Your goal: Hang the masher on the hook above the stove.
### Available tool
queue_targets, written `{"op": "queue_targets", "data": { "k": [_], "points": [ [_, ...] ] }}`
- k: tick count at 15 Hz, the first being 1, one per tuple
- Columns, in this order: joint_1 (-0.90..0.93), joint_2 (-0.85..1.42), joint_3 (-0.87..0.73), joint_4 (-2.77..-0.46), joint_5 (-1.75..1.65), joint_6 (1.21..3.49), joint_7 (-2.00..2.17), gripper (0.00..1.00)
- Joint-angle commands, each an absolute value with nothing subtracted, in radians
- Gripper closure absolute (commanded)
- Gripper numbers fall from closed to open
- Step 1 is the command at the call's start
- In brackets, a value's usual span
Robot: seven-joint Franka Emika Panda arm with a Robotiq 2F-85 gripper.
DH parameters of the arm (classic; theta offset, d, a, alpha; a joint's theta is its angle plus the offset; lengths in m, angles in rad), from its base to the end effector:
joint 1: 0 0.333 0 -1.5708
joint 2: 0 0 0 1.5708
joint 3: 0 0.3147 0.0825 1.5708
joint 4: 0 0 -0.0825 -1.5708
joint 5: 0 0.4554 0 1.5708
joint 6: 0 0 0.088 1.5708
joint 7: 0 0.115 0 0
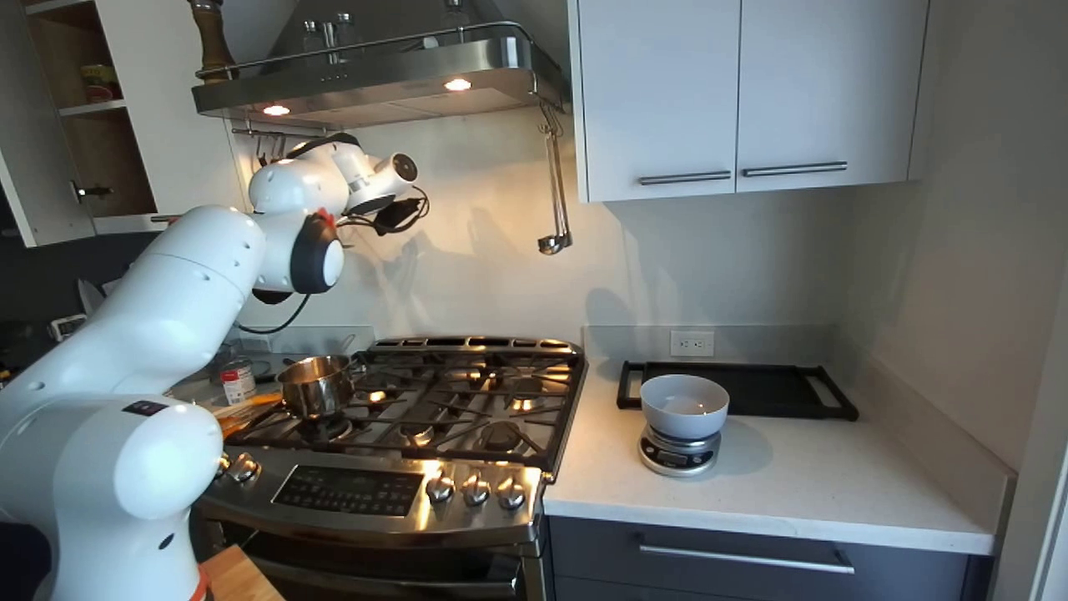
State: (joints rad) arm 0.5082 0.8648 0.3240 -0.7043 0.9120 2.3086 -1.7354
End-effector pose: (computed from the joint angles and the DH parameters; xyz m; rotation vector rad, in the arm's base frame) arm 0.6878 0.5580 0.5636 -1.1756 -1.7742 -1.3917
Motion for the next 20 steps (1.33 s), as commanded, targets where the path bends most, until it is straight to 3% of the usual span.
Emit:
{"op": "queue_targets", "data": {
  "k": [1, 20],
  "points": [
    [0.514, 0.898, 0.331, -0.640, 0.895, 2.213, -1.719, 0.99],
    [0.514, 0.905, 0.324, -0.620, 0.900, 2.092, -1.716, 0.99]
  ]
}}
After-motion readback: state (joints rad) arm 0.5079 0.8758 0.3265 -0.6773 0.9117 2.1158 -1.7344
